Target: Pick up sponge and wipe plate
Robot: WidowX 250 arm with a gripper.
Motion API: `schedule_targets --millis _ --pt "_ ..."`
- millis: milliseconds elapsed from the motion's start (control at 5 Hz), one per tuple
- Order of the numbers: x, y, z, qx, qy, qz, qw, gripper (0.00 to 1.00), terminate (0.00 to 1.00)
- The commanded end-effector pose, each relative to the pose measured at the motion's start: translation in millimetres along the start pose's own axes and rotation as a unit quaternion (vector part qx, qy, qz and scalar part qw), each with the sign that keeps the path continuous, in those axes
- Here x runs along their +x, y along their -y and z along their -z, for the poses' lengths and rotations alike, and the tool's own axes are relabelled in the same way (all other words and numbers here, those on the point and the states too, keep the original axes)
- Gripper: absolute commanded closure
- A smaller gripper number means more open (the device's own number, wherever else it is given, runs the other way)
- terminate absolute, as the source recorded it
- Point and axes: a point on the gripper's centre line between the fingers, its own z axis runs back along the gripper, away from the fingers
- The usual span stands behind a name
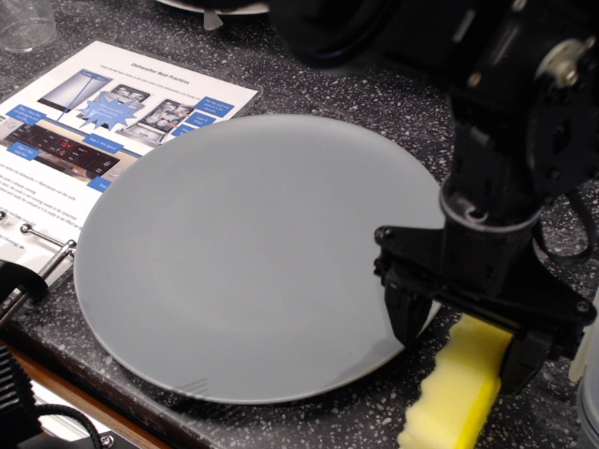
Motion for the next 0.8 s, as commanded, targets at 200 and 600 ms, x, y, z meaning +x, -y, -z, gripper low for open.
schedule_targets --millis 200,600 --pt "13.0 -10.3 -24.3 -0.034 0.039 -0.016 0.9986 1.00 0.00" --pt "45.1 -38.8 -67.2 -0.086 0.035 -0.050 0.9945 1.00 0.00"
